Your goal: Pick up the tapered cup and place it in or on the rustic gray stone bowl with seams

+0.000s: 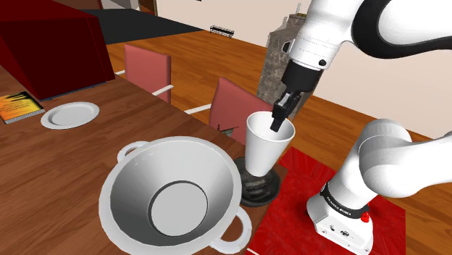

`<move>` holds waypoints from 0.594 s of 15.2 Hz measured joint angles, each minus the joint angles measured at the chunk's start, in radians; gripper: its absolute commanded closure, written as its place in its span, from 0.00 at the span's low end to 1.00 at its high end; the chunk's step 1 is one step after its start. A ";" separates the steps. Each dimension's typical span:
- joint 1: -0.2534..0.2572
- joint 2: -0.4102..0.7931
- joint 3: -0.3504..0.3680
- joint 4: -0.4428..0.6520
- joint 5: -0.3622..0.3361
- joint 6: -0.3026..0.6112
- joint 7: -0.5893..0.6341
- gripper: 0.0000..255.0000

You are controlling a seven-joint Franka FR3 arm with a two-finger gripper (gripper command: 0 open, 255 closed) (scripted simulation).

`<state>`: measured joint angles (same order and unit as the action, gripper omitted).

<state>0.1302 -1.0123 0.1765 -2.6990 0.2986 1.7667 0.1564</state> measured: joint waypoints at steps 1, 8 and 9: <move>0.001 -0.003 0.001 -0.015 0.002 0.012 -0.003 1.00; 0.008 0.003 0.017 -0.102 0.021 0.103 -0.018 1.00; 0.010 0.002 0.020 -0.111 0.025 0.111 -0.018 1.00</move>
<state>0.1403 -1.0106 0.1969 -2.8103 0.3236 1.8780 0.1388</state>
